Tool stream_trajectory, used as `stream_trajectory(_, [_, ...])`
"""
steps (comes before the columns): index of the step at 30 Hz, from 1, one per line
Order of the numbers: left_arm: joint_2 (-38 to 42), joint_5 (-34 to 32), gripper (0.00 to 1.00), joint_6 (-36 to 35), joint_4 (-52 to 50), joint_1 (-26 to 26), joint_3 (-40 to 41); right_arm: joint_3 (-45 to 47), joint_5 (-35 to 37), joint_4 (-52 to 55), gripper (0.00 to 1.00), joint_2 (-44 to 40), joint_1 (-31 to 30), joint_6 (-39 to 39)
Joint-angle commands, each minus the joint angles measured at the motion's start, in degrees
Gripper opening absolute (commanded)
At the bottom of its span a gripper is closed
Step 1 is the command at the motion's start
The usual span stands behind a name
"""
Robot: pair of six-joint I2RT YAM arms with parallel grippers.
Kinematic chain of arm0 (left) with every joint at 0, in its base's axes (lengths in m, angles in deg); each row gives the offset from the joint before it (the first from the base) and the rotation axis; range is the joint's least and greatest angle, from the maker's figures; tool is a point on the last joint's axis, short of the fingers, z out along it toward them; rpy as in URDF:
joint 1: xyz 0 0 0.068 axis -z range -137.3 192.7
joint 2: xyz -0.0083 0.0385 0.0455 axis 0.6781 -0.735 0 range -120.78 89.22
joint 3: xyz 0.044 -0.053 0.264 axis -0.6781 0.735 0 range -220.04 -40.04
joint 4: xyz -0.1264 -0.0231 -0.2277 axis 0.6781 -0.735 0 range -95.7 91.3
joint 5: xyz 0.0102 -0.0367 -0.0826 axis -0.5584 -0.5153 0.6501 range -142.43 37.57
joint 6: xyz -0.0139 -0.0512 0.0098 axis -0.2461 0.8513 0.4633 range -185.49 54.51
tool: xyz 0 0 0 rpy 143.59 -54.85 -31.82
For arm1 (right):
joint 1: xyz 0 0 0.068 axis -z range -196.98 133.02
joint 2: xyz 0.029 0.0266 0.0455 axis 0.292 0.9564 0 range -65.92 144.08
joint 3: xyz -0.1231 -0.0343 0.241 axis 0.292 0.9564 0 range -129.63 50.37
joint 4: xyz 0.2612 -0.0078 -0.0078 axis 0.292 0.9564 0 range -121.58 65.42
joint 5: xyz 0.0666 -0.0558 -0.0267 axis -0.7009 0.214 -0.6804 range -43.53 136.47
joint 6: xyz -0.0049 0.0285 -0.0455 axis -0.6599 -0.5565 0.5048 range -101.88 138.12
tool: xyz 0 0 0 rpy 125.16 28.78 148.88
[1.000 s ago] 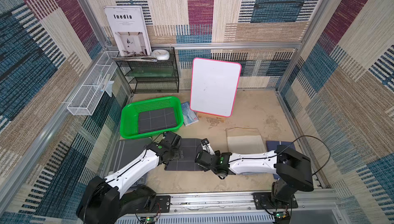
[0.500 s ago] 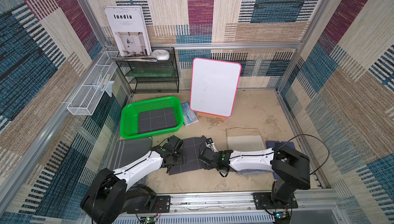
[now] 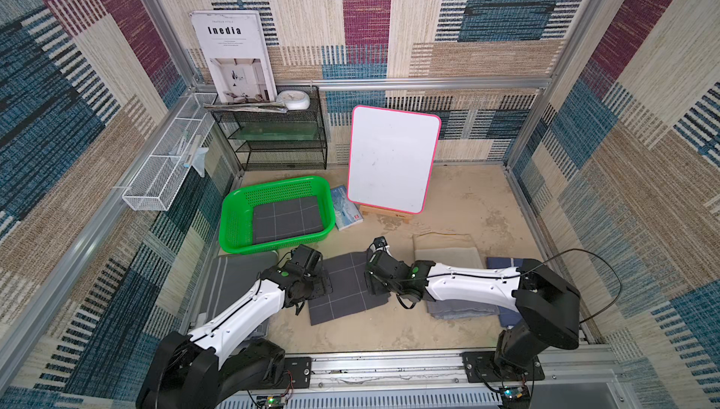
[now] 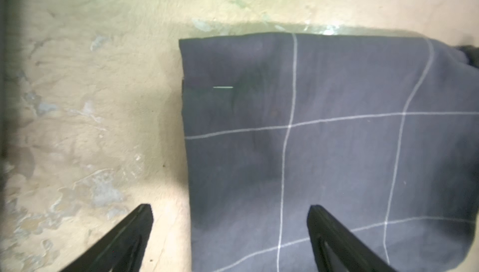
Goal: Put the folded pillowcase in the basket
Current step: Pick up the pillowcase at the center of the board.
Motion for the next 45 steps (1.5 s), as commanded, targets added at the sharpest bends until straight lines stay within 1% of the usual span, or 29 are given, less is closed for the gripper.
stream_trajectory(1, [-2.3, 3.1, 0.96, -1.2, 2.4, -1.8, -0.3, -1.3, -2.8, 1.2, 0.81, 2.0, 1.1, 0.7])
stream_trajectory(9, [-5.3, 4.5, 0.88, -1.9, 5.5, -2.3, 0.3, -3.2, -5.2, 0.3, 0.78, 7.1, 2.2, 2.0])
stream_trajectory(11, [-6.4, 5.1, 0.85, -2.4, 6.3, -2.3, 0.2, -3.6, -6.2, -0.2, 0.76, 8.3, 2.6, 2.0])
stream_trajectory(15, [-8.8, 6.0, 0.76, -2.6, 7.7, -2.3, 0.2, -3.3, -8.6, -2.1, 0.68, 9.6, 3.4, 1.6])
stream_trajectory(18, [-10.1, 6.4, 0.66, -2.7, 7.9, -2.2, -0.2, -3.7, -9.1, -1.9, 0.56, 10.6, 3.4, 1.5])
stream_trajectory(20, [-10.4, 6.2, 0.6, -2.6, 7.9, -2.2, -0.5, -3.4, -9.5, -2.3, 0.49, 10.9, 3.4, 1.1])
stream_trajectory(23, [-10.9, 6.1, 0.46, -2.6, 7.6, -2.2, -0.9, -2.3, -10.7, -3.5, 0.36, 10.6, 3.3, 0.6])
stream_trajectory(29, [-10.2, 5.6, 0.11, -2.0, 6.8, -2.2, -1.2, -0.7, -10.2, -4.8, 0.17, 8.1, 2.4, -0.2])
stream_trajectory(32, [-9.7, 5.0, 0.0, -1.9, 5.7, -2.0, -2.0, -1.1, -9.0, -4.4, 0.07, 7.6, 1.2, -0.3])
stream_trajectory(35, [-7.8, 4.2, 0.0, -1.4, 4.0, -1.8, -2.5, -2.7, -6.5, -2.8, 0.0, 7.2, -0.4, -0.5])
stream_trajectory(38, [-3.7, 2.0, 0.0, -1.1, 0.6, -1.4, -3.8, -4.1, -1.1, -1.0, 0.0, 4.9, -2.3, -1.3])
stream_trajectory(40, [0.1, 1.4, 0.0, -1.9, -1.4, -1.4, -4.9, -4.3, 1.1, -1.5, 0.0, 2.4, -3.2, -1.2])
stream_trajectory(45, [9.7, -1.8, 0.0, -2.2, -6.4, -1.4, -9.1, -5.2, 3.2, -3.3, 0.0, -2.6, -4.0, 0.8])
